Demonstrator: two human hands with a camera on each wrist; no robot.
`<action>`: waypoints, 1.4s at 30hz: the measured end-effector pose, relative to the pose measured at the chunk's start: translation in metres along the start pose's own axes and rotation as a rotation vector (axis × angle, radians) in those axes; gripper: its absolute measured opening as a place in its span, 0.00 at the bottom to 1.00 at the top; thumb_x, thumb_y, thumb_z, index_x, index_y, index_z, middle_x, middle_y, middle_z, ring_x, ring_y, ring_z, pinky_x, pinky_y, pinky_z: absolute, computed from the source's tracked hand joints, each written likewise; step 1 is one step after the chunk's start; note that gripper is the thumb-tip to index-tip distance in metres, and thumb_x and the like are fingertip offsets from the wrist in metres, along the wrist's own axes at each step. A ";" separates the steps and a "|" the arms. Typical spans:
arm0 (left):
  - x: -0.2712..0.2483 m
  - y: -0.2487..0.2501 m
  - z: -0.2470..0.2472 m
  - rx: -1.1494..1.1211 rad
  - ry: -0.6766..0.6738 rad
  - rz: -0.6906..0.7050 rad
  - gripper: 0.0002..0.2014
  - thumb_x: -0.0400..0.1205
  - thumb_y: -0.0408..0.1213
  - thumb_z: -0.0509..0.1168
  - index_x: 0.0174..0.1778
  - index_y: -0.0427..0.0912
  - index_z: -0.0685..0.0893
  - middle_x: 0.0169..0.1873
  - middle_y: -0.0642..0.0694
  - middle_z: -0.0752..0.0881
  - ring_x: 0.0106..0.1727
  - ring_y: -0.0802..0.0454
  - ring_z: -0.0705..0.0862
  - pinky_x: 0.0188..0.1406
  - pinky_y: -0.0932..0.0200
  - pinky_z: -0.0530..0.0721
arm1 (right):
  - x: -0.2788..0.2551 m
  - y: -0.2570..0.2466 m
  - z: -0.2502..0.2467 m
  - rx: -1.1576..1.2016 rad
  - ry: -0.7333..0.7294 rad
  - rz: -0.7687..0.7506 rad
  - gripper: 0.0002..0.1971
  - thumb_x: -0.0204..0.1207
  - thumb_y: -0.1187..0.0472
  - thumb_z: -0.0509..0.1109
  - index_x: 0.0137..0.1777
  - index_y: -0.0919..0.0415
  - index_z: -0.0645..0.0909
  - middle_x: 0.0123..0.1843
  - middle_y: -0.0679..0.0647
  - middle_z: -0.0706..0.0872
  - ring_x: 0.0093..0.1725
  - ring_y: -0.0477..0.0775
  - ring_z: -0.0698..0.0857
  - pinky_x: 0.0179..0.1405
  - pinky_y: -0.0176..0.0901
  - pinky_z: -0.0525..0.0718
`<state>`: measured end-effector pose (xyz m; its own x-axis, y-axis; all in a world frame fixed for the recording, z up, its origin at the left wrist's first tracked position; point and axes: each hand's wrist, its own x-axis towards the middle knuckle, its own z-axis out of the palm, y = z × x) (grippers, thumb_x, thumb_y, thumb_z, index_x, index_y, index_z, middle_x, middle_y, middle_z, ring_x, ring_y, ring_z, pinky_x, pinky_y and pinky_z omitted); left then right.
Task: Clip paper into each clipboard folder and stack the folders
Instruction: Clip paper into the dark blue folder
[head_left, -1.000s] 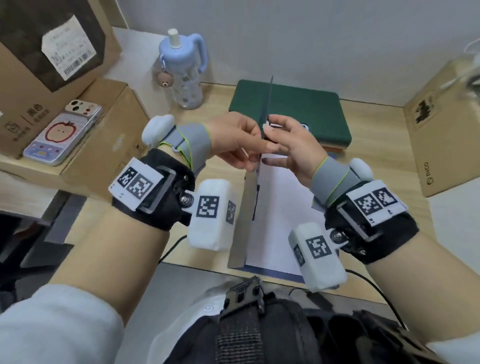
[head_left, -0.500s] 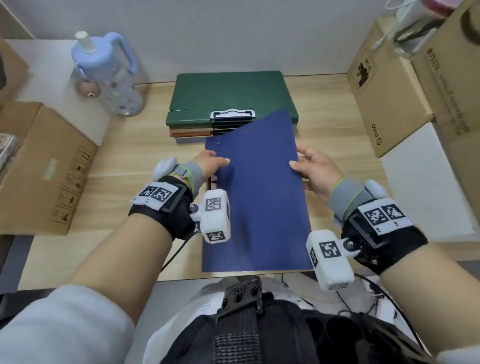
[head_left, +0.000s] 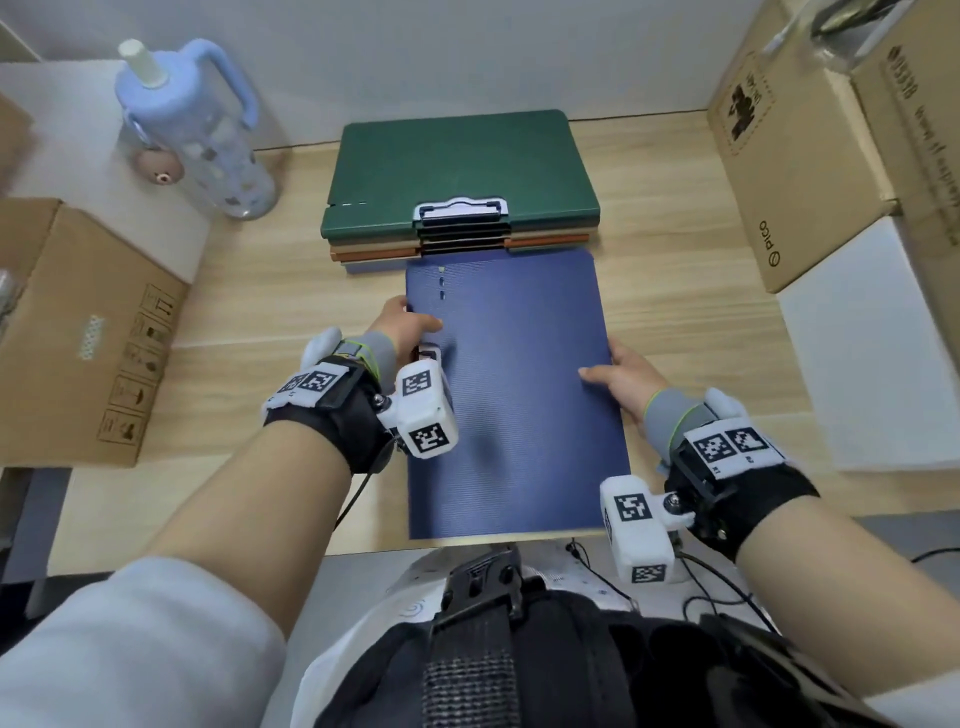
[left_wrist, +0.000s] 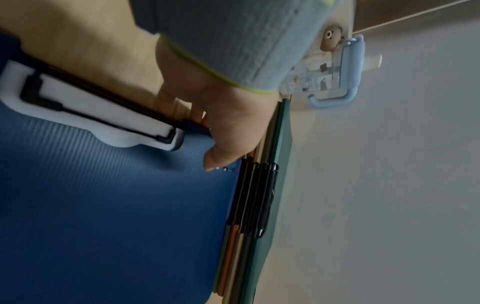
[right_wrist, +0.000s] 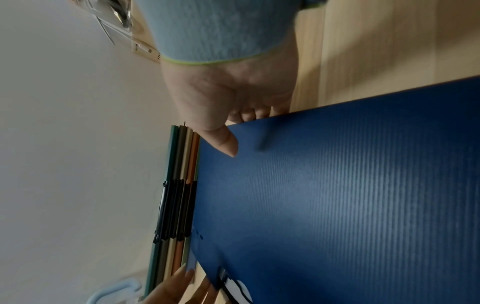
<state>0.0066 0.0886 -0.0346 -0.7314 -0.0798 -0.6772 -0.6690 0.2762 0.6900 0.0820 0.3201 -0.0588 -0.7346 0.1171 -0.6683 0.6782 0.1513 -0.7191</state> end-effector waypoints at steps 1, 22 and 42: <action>0.003 -0.001 -0.003 -0.010 0.014 -0.033 0.21 0.84 0.26 0.60 0.73 0.36 0.69 0.64 0.32 0.76 0.47 0.40 0.81 0.43 0.50 0.78 | 0.000 0.000 -0.001 -0.018 0.007 0.008 0.25 0.76 0.70 0.64 0.73 0.54 0.73 0.66 0.56 0.84 0.62 0.60 0.84 0.68 0.56 0.79; 0.002 0.058 -0.068 -0.541 0.023 0.256 0.03 0.83 0.38 0.62 0.47 0.45 0.81 0.34 0.48 0.86 0.32 0.53 0.83 0.32 0.61 0.87 | 0.004 -0.046 0.000 -0.064 0.293 -0.099 0.41 0.60 0.32 0.70 0.74 0.45 0.68 0.74 0.50 0.75 0.74 0.58 0.74 0.74 0.59 0.72; 0.035 0.045 -0.058 -1.097 0.158 -0.024 0.03 0.84 0.31 0.62 0.52 0.39 0.80 0.59 0.40 0.86 0.53 0.43 0.88 0.51 0.51 0.88 | 0.045 -0.104 0.011 0.394 0.180 -0.099 0.23 0.84 0.68 0.58 0.77 0.53 0.65 0.75 0.56 0.73 0.56 0.57 0.85 0.26 0.37 0.89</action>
<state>-0.0564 0.0431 -0.0123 -0.6735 -0.2164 -0.7068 -0.3798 -0.7191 0.5820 -0.0208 0.2990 -0.0162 -0.7642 0.2952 -0.5734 0.5333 -0.2107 -0.8193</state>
